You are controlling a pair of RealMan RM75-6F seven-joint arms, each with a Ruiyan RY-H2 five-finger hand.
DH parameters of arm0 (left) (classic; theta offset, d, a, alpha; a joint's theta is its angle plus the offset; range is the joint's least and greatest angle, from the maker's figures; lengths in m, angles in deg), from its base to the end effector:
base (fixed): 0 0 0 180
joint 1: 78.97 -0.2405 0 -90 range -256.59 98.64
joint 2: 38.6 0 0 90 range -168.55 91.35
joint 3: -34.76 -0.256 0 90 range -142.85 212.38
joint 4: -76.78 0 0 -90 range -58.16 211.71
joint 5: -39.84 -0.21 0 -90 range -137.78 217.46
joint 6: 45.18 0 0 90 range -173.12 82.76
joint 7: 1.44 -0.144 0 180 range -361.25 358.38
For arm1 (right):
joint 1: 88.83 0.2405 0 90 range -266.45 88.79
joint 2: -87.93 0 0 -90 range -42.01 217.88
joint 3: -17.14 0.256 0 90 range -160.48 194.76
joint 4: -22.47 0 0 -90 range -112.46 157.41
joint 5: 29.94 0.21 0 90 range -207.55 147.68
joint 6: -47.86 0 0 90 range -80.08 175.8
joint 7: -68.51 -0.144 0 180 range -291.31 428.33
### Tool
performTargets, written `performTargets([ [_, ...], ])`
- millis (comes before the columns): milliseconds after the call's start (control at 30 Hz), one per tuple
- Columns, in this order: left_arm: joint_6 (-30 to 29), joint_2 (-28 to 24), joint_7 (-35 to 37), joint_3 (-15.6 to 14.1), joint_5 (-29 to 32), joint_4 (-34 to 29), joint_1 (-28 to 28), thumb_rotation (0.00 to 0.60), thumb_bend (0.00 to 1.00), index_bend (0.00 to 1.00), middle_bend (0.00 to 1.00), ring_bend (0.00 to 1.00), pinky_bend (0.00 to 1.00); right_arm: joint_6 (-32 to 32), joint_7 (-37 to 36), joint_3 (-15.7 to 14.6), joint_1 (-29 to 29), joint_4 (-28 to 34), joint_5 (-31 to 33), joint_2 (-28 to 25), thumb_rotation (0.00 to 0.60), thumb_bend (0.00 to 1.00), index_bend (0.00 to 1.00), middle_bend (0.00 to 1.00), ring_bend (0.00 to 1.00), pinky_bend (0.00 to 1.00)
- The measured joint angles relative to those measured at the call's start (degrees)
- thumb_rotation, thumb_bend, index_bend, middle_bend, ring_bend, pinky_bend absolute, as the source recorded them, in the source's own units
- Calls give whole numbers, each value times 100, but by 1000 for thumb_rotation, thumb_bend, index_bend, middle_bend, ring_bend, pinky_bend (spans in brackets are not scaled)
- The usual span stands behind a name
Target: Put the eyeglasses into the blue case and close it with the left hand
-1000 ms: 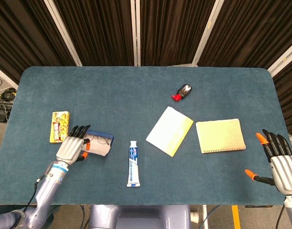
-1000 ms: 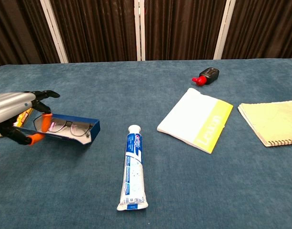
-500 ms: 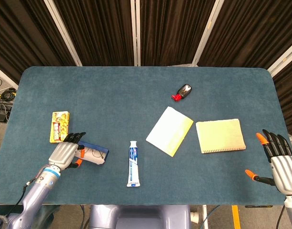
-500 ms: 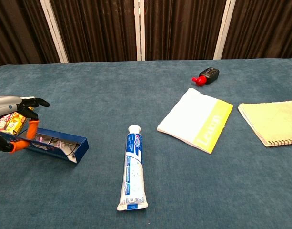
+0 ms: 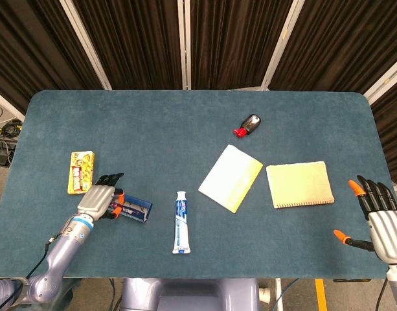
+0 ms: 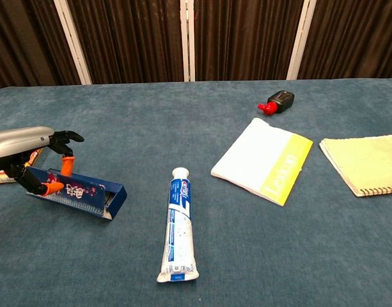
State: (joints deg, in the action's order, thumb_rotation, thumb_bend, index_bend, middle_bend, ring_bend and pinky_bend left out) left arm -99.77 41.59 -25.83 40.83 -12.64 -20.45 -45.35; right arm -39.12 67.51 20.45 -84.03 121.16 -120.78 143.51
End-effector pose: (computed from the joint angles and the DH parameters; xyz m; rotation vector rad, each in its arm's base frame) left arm -0.2101 0.2889 0.0056 -1.7700 -1.2265 -0.6841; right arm -0.2847 -0.1804 0.1954 1.4467 -0.8202 0.9636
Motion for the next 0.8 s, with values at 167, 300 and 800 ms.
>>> performTargets([
  [167, 26, 113, -48, 44, 243, 149, 132, 600, 459, 638, 0, 0, 0, 22, 52, -5, 6, -1, 10, 20, 600, 0, 0, 0, 0, 0],
  [300, 19, 145, -78, 93, 375, 203, 220, 600, 458, 638, 0, 0, 0, 40, 75, -2, 11, 0, 32, 31, 600, 0, 0, 0, 0, 0],
  [800, -37, 275, -267, 234, 1096, 398, 541, 600, 299, 43, 0, 0, 0, 82, 141, 0, 24, -11, 77, 60, 600, 0, 0, 0, 0, 0],
])
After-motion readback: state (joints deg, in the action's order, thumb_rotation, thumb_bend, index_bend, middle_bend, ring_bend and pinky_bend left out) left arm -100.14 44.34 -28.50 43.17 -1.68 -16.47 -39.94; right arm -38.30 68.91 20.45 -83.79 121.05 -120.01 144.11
